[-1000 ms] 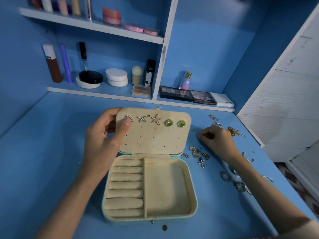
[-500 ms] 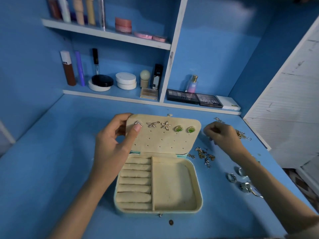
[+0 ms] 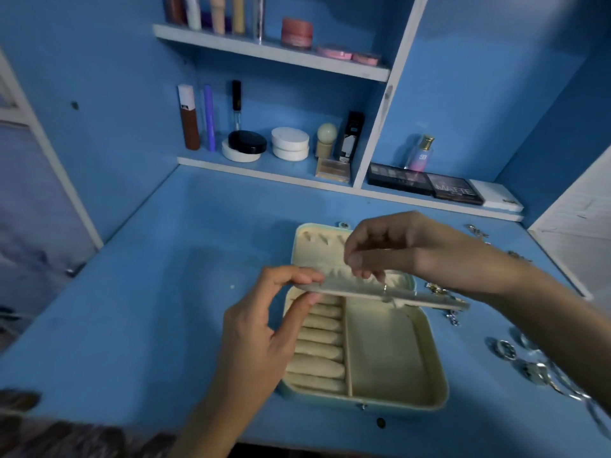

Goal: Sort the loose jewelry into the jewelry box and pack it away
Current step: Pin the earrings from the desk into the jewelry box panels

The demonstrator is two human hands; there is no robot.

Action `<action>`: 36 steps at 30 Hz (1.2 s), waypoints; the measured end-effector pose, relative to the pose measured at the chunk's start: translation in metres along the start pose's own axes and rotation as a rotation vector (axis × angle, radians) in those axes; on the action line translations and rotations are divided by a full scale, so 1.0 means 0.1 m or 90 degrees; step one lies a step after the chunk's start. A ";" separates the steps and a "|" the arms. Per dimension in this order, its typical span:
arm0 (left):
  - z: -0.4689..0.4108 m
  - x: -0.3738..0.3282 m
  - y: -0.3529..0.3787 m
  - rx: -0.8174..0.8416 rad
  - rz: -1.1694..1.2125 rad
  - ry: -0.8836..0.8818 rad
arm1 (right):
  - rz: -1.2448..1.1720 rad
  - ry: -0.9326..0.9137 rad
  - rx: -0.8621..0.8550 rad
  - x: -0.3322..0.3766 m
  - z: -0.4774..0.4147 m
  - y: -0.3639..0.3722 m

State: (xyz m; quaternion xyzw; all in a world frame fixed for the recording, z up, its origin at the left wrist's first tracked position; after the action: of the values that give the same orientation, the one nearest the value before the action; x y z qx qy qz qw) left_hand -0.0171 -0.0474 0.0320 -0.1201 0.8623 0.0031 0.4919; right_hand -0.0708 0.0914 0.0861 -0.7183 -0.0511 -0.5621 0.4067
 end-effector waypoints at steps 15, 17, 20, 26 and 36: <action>0.01 0.00 0.01 -0.003 -0.083 0.009 | -0.028 -0.001 0.100 -0.01 -0.14 0.24; 0.01 0.00 0.00 -0.005 -0.088 0.009 | -0.028 -0.001 0.098 -0.01 -0.14 0.24; 0.01 0.00 0.00 -0.005 -0.090 0.005 | -0.003 0.000 0.099 -0.01 -0.14 0.24; 0.01 0.02 0.00 -0.004 -0.097 -0.009 | 0.040 -0.008 0.131 0.04 -0.16 0.27; 0.01 0.00 0.00 -0.009 -0.105 -0.007 | 0.070 -0.029 0.210 0.14 -0.25 0.27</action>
State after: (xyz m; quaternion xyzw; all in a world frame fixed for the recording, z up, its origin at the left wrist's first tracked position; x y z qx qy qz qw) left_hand -0.0161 -0.0478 0.0314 -0.1940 0.8469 -0.0302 0.4942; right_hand -0.0704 0.0523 0.0846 -0.6561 -0.1127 -0.5062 0.5482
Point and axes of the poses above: each hand's wrist, its own z-axis away from the middle knuckle, its own y-axis out of the palm, x = y × z, the point moved 8 cm from there along -z, towards the middle knuckle, and after that the axes turned 10 degrees about -y, right-handed, at the moved point
